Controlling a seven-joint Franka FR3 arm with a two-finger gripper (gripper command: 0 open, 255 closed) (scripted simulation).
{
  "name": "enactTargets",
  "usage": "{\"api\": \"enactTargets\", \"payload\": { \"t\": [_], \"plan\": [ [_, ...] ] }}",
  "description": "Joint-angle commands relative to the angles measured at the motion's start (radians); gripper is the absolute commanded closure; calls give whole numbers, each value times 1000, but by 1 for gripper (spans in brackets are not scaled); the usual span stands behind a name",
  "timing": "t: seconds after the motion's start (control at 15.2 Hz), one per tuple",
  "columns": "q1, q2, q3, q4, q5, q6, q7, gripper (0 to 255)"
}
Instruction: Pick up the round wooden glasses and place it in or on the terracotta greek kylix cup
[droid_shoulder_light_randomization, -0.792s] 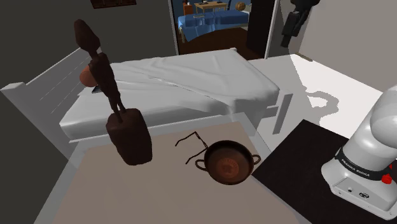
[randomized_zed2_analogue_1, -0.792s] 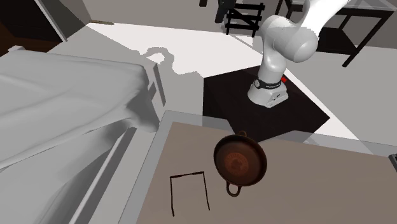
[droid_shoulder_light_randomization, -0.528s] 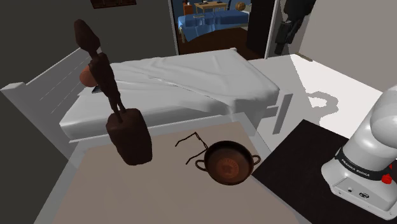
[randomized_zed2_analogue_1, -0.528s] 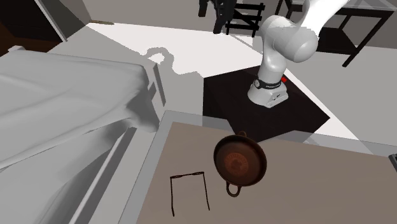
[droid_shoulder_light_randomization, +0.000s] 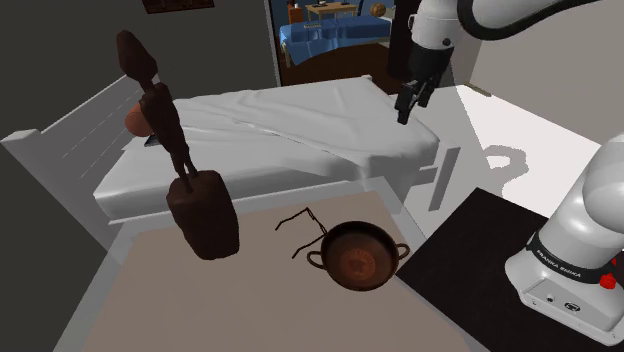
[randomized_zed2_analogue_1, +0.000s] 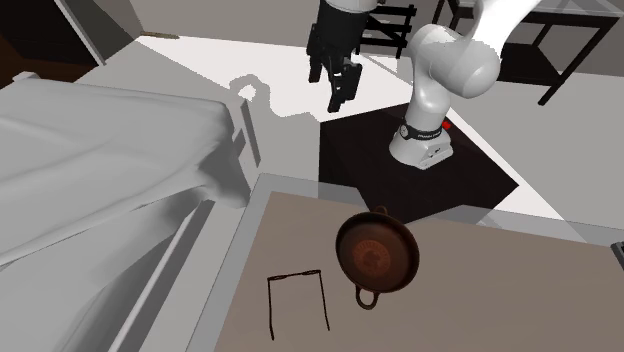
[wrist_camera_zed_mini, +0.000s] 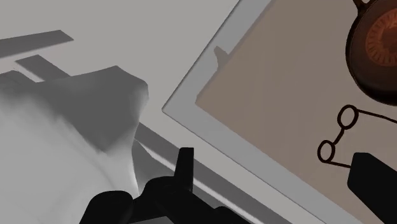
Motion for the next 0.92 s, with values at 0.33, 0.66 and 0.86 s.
{"api": "enactTargets", "payload": {
  "t": [0.33,0.66,0.86],
  "plan": [
    [0,169,114,-57,28,228,164,0],
    [-23,343,202,-41,-1,384,302,0],
    [-46,463,255,-12,-55,468,404,0]
  ]
}}
